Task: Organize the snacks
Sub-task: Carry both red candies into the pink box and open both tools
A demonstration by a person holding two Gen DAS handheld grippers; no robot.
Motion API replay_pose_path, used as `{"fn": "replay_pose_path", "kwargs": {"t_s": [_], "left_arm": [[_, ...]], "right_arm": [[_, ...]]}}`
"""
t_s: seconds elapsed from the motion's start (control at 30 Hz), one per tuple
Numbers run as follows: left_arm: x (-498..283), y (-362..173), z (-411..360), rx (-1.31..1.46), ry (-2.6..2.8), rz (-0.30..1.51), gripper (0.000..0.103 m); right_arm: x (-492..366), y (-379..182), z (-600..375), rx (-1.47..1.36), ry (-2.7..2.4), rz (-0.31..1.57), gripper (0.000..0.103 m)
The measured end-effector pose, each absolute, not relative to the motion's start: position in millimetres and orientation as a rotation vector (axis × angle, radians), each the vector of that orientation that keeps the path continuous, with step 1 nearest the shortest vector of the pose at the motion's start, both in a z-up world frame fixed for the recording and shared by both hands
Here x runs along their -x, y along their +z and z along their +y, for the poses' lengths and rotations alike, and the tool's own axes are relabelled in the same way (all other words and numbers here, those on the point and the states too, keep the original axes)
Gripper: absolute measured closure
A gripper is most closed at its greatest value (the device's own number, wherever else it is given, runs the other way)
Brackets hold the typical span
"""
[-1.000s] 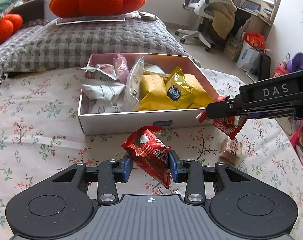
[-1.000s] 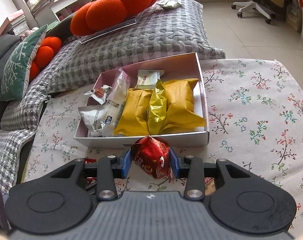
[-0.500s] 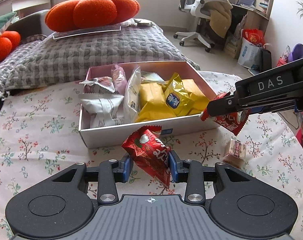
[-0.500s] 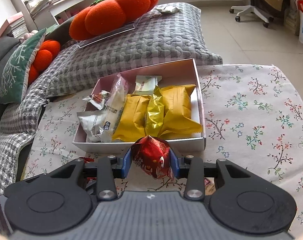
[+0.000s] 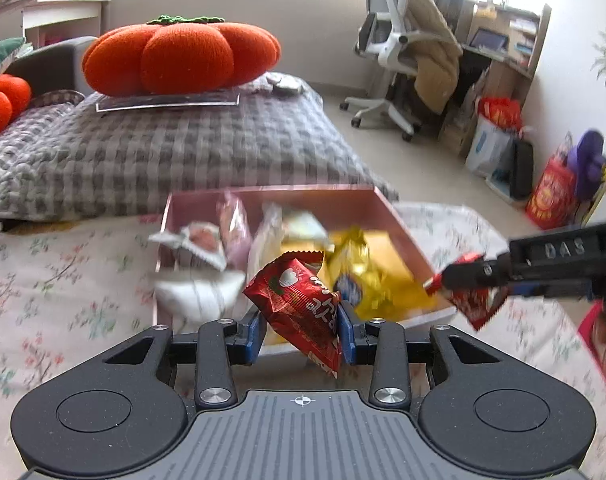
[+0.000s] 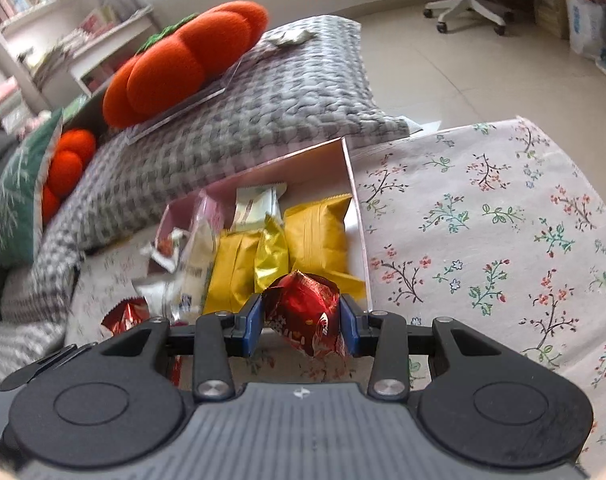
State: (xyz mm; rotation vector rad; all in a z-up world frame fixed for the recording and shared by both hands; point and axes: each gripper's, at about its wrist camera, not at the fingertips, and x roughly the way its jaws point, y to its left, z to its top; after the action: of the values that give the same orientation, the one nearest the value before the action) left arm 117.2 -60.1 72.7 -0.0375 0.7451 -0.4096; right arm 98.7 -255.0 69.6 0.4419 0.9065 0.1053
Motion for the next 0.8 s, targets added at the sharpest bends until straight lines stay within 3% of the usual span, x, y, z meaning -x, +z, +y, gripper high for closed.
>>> {"fn": "replay_pose_path", "kwargs": {"t_s": [0.47, 0.8], "left_arm": [[-186.5, 86.9, -96.9, 0.094, -0.473, 0.724, 0.068], [-221.1, 53.1, -108.2, 0.131, -0.428, 0.775, 0.068]], "right_arm": [[-134.6, 69.0, -286.7, -0.743, 0.093, 0.8, 0.067], [-169.5, 52.3, -285.2, -0.796, 0.071, 0.774, 0.066]]}}
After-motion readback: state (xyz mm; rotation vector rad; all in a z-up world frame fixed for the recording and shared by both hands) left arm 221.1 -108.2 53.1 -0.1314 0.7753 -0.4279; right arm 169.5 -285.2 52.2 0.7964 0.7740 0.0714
